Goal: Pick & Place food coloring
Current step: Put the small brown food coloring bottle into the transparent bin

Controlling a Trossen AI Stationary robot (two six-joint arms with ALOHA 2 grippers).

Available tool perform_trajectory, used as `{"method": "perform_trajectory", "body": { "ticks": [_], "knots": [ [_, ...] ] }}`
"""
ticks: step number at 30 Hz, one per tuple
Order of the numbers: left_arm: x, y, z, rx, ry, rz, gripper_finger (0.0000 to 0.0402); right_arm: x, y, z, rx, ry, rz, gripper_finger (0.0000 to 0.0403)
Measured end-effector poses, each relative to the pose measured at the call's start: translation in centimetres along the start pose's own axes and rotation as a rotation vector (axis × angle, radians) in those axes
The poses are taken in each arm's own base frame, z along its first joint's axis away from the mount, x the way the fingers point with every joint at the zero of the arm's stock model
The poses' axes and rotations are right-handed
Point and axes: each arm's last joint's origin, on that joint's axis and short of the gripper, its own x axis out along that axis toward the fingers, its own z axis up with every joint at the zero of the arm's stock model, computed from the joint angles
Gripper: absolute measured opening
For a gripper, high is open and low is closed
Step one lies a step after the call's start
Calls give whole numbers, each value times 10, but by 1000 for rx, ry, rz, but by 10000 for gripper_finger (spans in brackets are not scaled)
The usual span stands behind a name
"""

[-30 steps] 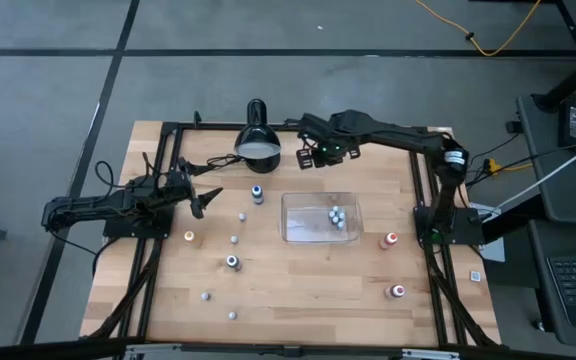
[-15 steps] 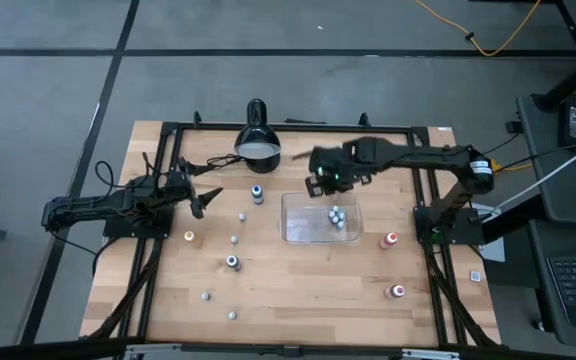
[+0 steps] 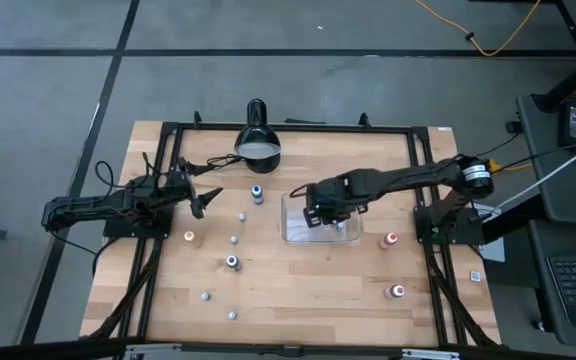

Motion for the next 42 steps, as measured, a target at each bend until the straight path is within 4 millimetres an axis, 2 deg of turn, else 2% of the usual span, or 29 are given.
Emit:
{"method": "perform_trajectory", "body": {
  "ticks": [11,20,31,37,42],
  "knots": [
    [0,0,0,0,0,0,347,41,3,7,14,53,-103,82],
    [0,0,0,0,0,0,347,61,0,20,25,67,-157,82],
    [0,0,0,0,0,0,347,82,-1,24,26,132,-188,84],
    [0,0,0,0,0,0,347,82,-1,24,24,129,-190,87],
    [0,0,0,0,0,0,347,82,-1,24,23,127,-191,106]
  ]
}}
